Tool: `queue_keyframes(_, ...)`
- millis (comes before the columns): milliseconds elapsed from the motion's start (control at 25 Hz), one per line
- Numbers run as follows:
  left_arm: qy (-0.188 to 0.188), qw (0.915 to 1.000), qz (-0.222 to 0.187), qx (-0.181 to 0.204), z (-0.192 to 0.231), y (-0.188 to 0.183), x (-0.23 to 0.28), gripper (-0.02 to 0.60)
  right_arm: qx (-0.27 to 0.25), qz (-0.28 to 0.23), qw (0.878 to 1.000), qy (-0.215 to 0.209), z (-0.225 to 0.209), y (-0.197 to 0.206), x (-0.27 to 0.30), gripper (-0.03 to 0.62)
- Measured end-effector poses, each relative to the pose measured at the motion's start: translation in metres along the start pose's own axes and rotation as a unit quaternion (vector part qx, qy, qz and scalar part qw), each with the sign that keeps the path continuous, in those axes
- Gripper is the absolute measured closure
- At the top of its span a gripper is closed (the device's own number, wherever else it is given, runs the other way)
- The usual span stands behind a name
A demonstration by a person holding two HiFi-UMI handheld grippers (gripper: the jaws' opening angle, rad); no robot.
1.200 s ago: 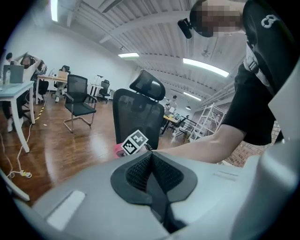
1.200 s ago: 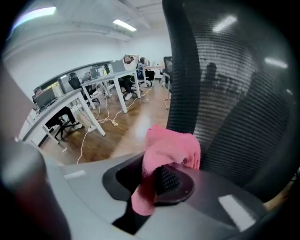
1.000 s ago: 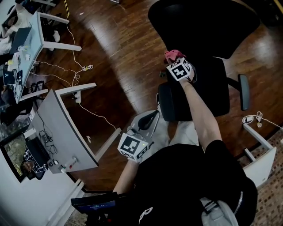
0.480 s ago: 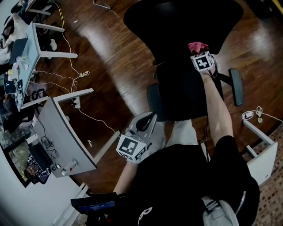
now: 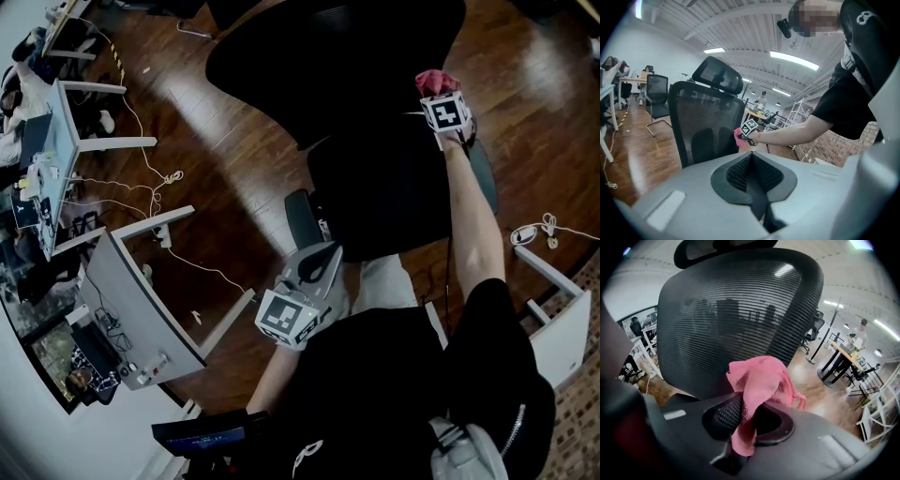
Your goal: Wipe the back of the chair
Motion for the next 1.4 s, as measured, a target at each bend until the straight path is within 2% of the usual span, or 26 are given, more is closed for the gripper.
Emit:
queue_keyframes(160, 0.005, 1.0000, 0.000, 0.004, -0.010, 0.002, 0.011, 0.594, -0.001, -0.018, 1.000, -0.012, 0.005, -0.005, -0.005, 0.545)
queue_keyframes(320, 0.002, 1.0000, -0.004, 0.000, -0.011, 0.005, 0.011, 0.594, -0.028, -0.052, 0.997, -0.045, 0.041, -0.028, -0.010, 0.545)
queue_keyframes(520, -0.006, 0.9999, -0.011, 0.001, -0.004, 0.007, 0.000, 0.594, -0.083, -0.085, 0.988, -0.095, 0.116, -0.060, -0.019, 0.545)
queue_keyframes(720, -0.017, 0.9996, -0.018, -0.009, 0.013, 0.014, -0.028, 0.594, -0.119, -0.105, 0.975, -0.153, 0.214, -0.089, -0.028, 0.545)
queue_keyframes(1040, -0.039, 0.9986, -0.026, -0.026, 0.046, 0.022, -0.070, 0.594, -0.152, -0.130, 0.956, -0.215, 0.334, -0.129, -0.035, 0.545)
queue_keyframes(1200, -0.043, 0.9983, -0.025, -0.028, 0.056, 0.024, -0.079, 0.594, -0.164, -0.143, 0.950, -0.224, 0.358, -0.141, -0.040, 0.545)
queue_keyframes(1400, -0.038, 0.9986, -0.021, -0.029, 0.060, 0.023, -0.078, 0.594, -0.152, -0.148, 0.953, -0.216, 0.341, -0.142, -0.045, 0.545)
Point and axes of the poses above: the fingertips, and each gripper's own axes: x forward along the fingers, z to its left, y out of its underside, the point moved 9 cm from there along -x, backward along the fingers, and after that the axes turned 3 degrees about -z, right-handed, at the moved point
